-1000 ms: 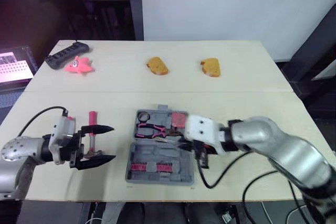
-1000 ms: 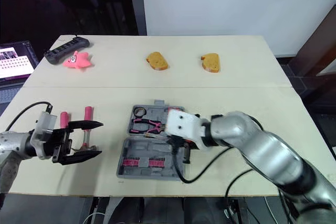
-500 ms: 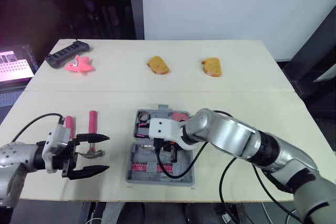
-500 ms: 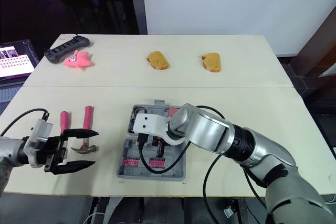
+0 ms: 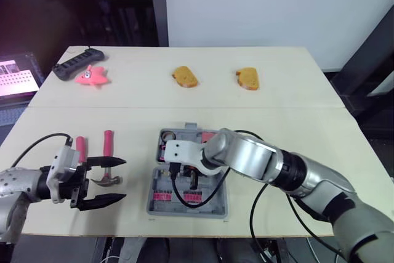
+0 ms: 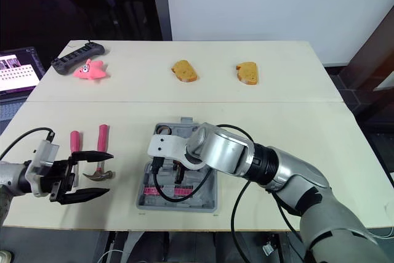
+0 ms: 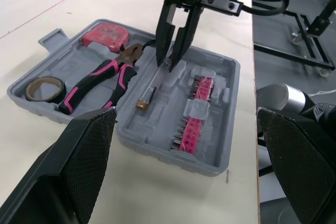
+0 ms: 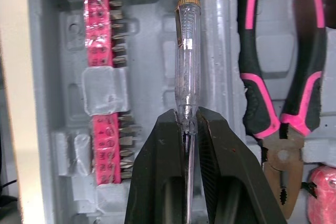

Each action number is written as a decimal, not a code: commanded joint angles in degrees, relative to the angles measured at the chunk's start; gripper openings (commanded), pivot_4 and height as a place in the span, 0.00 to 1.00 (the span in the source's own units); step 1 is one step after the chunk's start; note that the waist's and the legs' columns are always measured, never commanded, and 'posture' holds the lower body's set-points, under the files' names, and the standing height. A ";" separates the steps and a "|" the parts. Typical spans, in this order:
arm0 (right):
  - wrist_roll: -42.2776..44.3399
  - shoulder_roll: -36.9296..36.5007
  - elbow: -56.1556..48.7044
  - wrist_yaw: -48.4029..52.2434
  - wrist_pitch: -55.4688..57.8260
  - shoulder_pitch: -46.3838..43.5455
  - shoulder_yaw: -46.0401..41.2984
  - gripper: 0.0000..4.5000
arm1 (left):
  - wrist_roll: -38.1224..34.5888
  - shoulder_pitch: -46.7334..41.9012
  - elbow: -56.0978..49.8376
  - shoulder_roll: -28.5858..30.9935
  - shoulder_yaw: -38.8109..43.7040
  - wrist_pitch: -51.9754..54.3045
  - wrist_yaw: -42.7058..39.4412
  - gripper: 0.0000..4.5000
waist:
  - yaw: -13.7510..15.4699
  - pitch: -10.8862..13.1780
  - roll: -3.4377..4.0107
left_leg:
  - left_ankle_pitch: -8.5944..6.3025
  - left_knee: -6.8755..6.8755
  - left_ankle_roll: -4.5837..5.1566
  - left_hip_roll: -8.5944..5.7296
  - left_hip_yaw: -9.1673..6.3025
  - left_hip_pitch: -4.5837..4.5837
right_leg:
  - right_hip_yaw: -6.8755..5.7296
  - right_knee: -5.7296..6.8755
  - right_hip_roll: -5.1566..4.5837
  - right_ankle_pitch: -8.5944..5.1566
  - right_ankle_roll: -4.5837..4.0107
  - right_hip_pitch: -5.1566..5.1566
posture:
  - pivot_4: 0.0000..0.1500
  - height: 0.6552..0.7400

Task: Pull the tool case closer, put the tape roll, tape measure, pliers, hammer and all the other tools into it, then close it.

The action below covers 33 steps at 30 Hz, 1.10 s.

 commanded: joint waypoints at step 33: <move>-3.36 5.92 5.72 -1.81 -0.05 -1.82 2.35 0.01 | -0.29 2.46 -2.80 -0.21 1.63 -0.60 0.49 1.00 | -0.09 0.01 0.01 | 0.00 -0.02 0.00 0.00 0.00 -0.01 | 0.00 0.07 0.01 0.00 0.00 -0.08 | 1.00 1.00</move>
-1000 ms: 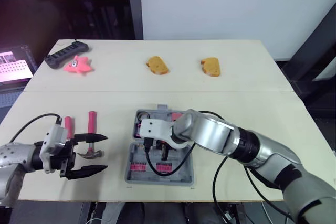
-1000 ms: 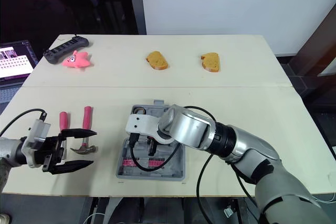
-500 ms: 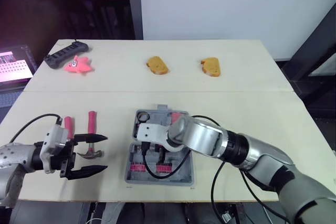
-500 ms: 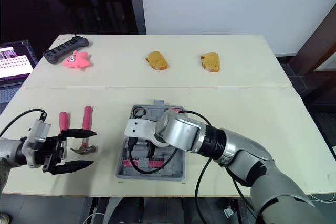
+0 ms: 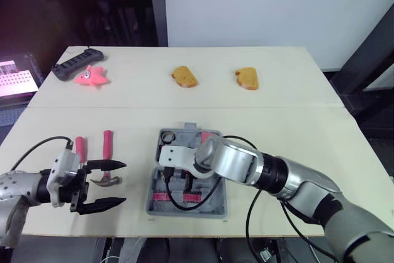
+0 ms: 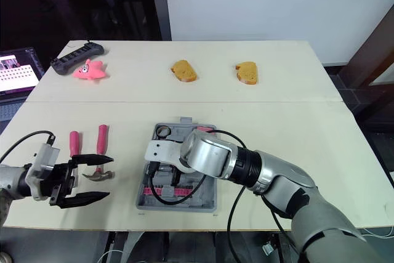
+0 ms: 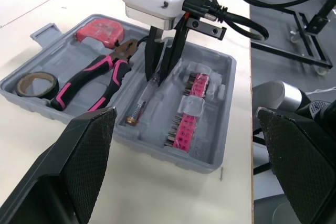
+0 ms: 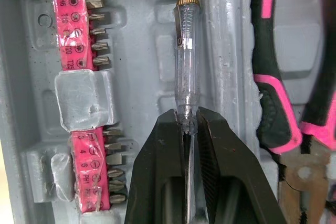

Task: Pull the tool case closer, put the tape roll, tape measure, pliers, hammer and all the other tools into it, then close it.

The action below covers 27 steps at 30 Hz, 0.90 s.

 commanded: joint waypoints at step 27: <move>-0.58 2.13 -0.79 -1.44 -0.11 -1.81 -3.40 0.93 | -0.90 0.21 -2.13 0.28 1.18 0.47 0.46 1.00 | 0.03 0.00 0.01 | 0.00 -0.02 0.00 0.00 0.00 -0.02 | 0.00 0.00 0.00 0.00 0.00 -0.03 | 1.00 1.00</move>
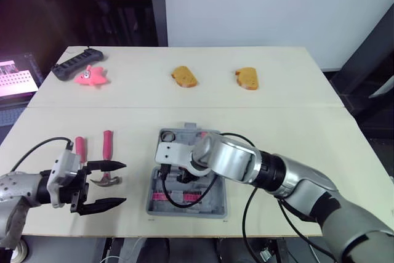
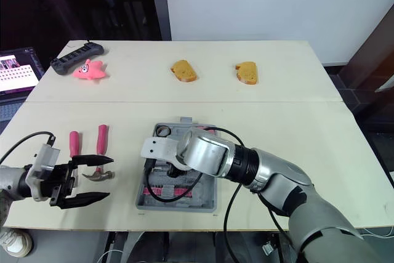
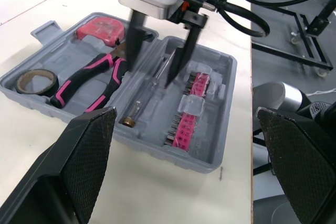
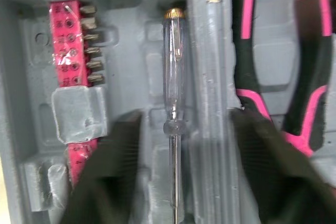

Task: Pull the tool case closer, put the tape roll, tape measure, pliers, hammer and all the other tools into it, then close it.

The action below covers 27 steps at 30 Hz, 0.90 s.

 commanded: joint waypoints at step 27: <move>-1.79 -4.78 -4.04 2.97 -17.81 13.95 -9.93 0.01 | -0.52 -2.09 -1.35 0.37 0.64 1.53 0.93 1.00 | 0.11 -0.01 -0.01 | 0.00 0.00 0.00 0.00 0.00 -0.07 | 0.01 -0.02 0.01 -0.01 0.00 -0.04 | 1.00 1.00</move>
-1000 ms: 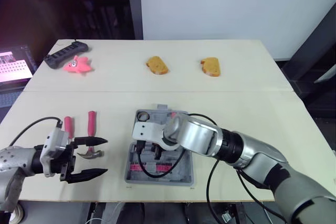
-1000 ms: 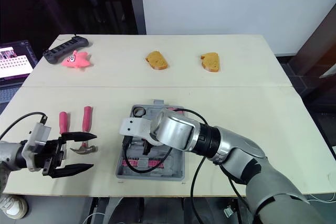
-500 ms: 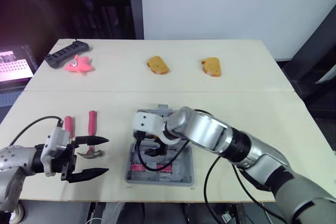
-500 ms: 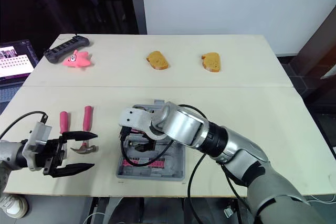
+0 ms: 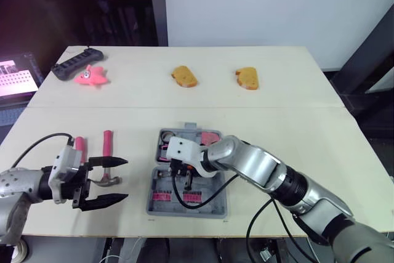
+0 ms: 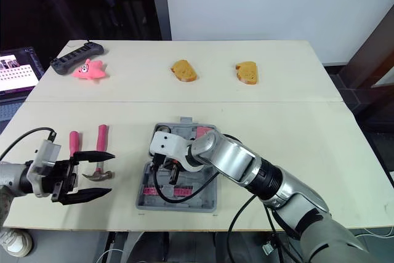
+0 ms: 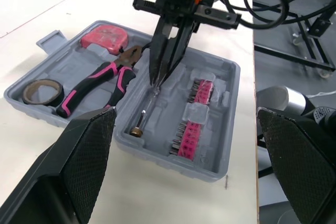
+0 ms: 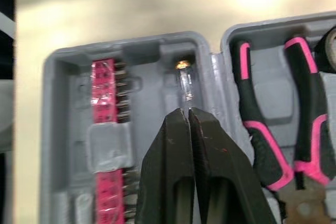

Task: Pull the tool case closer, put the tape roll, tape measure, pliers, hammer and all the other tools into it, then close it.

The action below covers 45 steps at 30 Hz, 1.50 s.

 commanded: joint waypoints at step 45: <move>8.05 -27.37 7.61 22.64 -41.04 58.41 -72.79 0.75 | 7.34 8.75 47.64 10.89 26.91 -14.79 5.38 1.00 | 0.12 0.04 -0.13 | -0.14 -0.09 0.23 -0.01 0.24 0.29 | 0.10 -0.55 -0.05 -0.20 -0.35 0.40 | 1.00 1.00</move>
